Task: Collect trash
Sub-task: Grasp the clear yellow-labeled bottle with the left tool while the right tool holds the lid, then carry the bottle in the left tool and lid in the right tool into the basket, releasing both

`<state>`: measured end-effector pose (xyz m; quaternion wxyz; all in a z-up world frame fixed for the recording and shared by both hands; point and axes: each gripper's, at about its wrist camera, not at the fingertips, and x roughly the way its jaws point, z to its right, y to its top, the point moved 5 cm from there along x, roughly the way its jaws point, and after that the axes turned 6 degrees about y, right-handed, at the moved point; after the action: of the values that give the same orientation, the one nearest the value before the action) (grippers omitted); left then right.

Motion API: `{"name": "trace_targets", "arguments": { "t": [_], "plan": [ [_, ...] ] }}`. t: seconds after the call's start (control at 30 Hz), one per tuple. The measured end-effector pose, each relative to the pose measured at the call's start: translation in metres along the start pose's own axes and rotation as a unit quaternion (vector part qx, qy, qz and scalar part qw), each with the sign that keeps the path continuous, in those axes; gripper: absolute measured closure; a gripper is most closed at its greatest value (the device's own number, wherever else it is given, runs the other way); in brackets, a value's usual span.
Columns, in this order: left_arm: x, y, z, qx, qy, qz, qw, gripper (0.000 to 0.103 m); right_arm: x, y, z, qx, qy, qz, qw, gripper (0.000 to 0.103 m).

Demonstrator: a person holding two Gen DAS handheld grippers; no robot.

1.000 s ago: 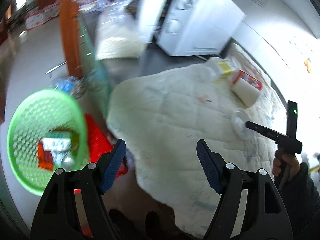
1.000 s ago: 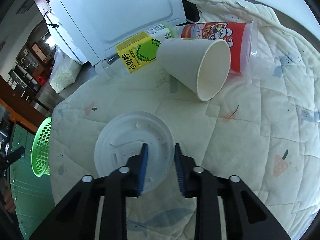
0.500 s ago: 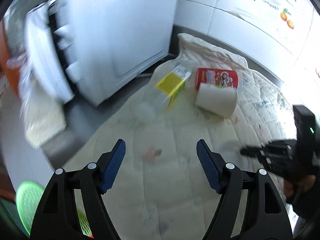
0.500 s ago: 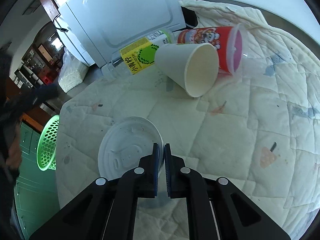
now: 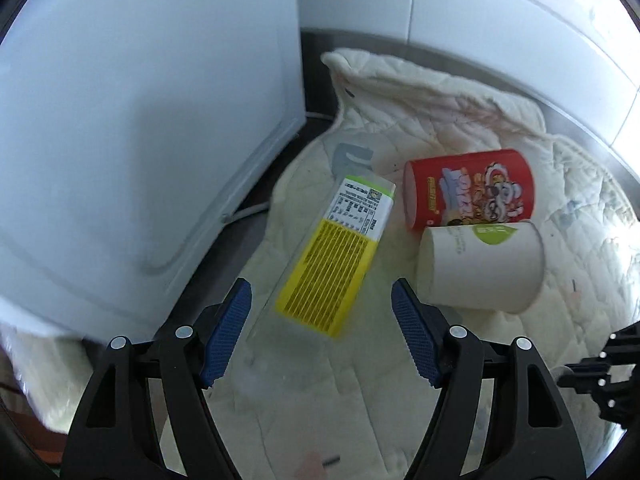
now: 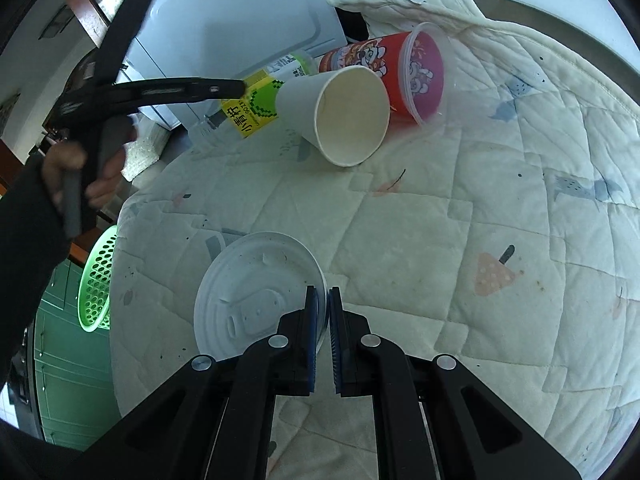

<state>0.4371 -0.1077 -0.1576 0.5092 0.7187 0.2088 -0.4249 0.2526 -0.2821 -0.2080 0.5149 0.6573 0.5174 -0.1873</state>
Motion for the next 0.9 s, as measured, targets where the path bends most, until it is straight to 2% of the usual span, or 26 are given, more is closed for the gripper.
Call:
{"name": "trace_targets", "arguments": {
  "t": [0.2, 0.33, 0.47, 0.63, 0.9],
  "plan": [
    [0.031, 0.008, 0.007, 0.024, 0.006, -0.022, 0.9995, 0.035, 0.000, 0.001, 0.000, 0.000, 0.000, -0.001, 1.000, 0.097],
    [0.047, 0.011, 0.008, 0.025, 0.004, -0.031, 0.9992, 0.042, 0.002, 0.002, 0.002, 0.002, 0.000, -0.003, 1.000, 0.097],
    [0.049, 0.012, 0.011, 0.025, 0.004, -0.023, 0.9994, 0.052, 0.004, 0.003, 0.001, 0.000, -0.002, -0.004, 1.000, 0.097],
    [0.034, 0.005, 0.007, -0.002, 0.002, -0.021, 0.9998, 0.055, 0.003, 0.004, -0.003, 0.000, 0.002, 0.001, 1.000, 0.097],
    [-0.025, -0.033, -0.007, -0.058, -0.023, 0.002, 0.9980, 0.056, -0.006, 0.009, -0.020, -0.028, 0.008, 0.009, 1.000, 0.098]
  ]
}}
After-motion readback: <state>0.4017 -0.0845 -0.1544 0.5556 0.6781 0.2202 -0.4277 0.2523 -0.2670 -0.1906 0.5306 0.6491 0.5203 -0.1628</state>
